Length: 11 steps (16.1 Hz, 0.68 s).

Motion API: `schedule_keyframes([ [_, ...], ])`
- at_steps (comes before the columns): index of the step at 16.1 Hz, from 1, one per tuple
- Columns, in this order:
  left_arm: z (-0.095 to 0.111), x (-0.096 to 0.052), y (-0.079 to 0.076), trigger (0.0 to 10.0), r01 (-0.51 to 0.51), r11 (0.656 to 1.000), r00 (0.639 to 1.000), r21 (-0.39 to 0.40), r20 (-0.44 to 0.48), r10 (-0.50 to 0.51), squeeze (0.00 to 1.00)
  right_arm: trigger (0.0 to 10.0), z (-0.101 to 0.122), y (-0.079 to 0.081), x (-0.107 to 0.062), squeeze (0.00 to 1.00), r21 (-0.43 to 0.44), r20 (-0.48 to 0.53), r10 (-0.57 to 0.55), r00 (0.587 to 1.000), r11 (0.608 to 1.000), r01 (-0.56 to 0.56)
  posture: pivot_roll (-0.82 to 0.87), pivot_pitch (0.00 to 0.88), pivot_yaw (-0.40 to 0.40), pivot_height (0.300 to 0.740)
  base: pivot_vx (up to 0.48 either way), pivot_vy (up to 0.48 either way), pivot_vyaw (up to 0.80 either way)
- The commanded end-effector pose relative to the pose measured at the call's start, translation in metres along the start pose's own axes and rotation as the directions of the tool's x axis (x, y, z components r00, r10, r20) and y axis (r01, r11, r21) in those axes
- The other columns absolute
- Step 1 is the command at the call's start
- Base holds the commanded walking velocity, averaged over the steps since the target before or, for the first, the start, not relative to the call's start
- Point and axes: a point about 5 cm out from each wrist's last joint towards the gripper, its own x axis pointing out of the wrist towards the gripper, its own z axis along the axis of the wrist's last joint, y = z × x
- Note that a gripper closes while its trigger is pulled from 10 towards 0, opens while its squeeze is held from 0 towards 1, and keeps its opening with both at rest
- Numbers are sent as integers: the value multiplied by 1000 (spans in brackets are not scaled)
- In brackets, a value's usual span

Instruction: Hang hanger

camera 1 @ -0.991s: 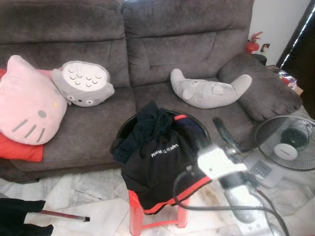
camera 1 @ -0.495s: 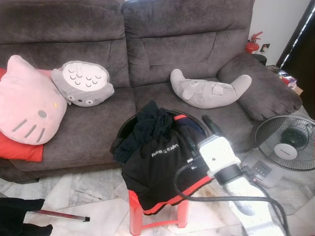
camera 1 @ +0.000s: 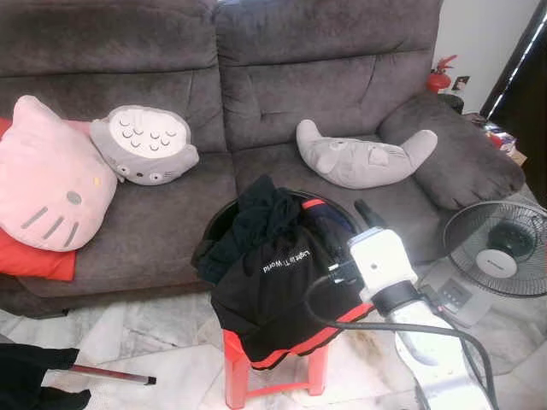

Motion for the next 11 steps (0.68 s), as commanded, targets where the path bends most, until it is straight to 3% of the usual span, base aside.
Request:
schedule_keyframes([
  [1,-3,-1,-10,10000,38,999,999,-3,-11,-38,0,10000,-3,2,0,0,9,-23,10,1000,1000,-10,-171,53,-6,740,0,0,0],
  [4,-4,-1,-10,10000,38,999,999,-1,-12,-38,0,10000,-5,3,2,0,2,-36,14,999,1000,-14,-172,52,-6,740,0,0,0],
  [11,-6,-2,-9,10000,44,999,999,9,-17,-44,0,10000,-10,7,2,0,-8,-60,30,998,1000,-30,-166,32,-1,740,-297,0,0],
])
